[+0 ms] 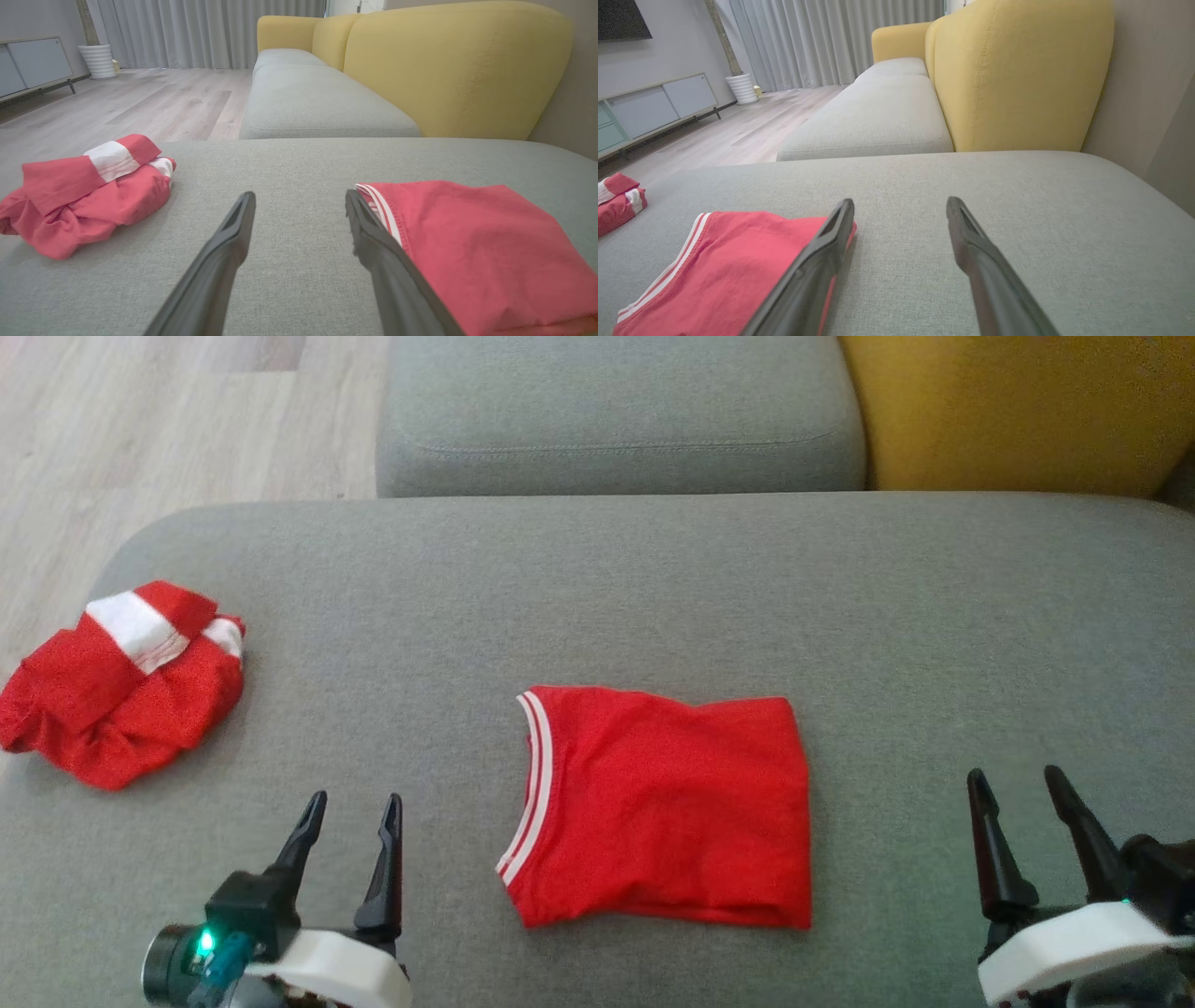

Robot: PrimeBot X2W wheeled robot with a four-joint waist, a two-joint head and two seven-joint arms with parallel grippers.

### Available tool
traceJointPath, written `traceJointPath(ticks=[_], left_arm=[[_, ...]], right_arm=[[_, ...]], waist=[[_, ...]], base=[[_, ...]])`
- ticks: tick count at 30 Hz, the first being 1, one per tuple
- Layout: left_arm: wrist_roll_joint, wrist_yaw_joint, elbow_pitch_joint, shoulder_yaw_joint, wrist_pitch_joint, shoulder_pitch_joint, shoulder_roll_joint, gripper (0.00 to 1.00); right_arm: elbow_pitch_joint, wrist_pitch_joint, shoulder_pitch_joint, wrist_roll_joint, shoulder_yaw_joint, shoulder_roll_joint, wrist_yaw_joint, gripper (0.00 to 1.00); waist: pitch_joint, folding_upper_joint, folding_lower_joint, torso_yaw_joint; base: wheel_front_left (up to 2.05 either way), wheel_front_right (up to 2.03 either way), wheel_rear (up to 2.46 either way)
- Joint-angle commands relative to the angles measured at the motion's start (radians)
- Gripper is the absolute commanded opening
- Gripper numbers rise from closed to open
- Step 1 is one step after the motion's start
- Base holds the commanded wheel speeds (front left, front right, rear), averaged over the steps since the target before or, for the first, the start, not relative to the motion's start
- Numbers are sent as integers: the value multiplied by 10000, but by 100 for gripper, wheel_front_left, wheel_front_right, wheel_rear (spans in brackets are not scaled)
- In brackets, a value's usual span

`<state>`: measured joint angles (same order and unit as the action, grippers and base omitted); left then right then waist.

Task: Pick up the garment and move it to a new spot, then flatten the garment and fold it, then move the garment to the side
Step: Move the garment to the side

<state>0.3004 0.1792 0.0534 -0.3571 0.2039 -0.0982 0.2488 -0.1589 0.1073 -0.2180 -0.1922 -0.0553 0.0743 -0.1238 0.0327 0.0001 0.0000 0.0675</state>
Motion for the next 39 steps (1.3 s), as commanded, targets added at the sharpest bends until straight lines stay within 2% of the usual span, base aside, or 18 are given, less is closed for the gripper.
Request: traceJointPath(ticks=[1, 7, 15, 24, 26, 27, 28, 34, 39], left_arm=[[-106, 85, -355, 323, 14, 648, 202, 100], [-183, 66, -399, 280, 116, 1057, 176, 100], [-404, -66, -390, 163, 406, 2131, -60, 100], [-552, -132, -317, 158, 561, 2532, -431, 100], [-595, -136, -346, 198, 570, 2566, -501, 100], [-621, -147, -381, 226, 572, 2579, -532, 100], [-653, -155, -419, 260, 573, 2580, -560, 100], [-825, -200, -556, 431, 576, 2487, -678, 100], [-978, -277, -728, 575, 577, 2385, -733, 100]], right_arm=[[-261, 37, 337, -11, 173, 76, -69, 100], [364, 220, 607, -120, 279, 62, -69, 100], [2038, 668, 1338, -212, 580, 150, -69, 100], [3437, 1378, 1820, -254, 749, 62, -69, 100], [3550, 1513, 1895, -222, 692, 52, -69, 33], [3565, 1529, 1927, -211, 682, 49, -69, 4], [3576, 1565, 1946, -200, 687, 57, -69, 0], [3500, 1617, 1984, -261, 671, 161, -69, 0], [3223, 1598, 2151, -161, 971, 360, -69, 0]], waist=[[-40, -1, 0, 88], [-260, -1, 0, 678], [-1204, -1, 0, 1862], [-1664, -1, 0, 2509], [-1712, -1, 0, 2552], [-1723, -1, 0, 2561], [-1731, -1, 0, 2557], [-1677, -1, 0, 2442], [-1691, -1, 0, 1942]], base=[[0, 0, 0], [0, 0, 0], [0, 0, 0], [0, 0, 0], [0, 0, 0], [0, 0, 0], [0, 0, 0], [0, 0, 0], [0, 0, 0]])
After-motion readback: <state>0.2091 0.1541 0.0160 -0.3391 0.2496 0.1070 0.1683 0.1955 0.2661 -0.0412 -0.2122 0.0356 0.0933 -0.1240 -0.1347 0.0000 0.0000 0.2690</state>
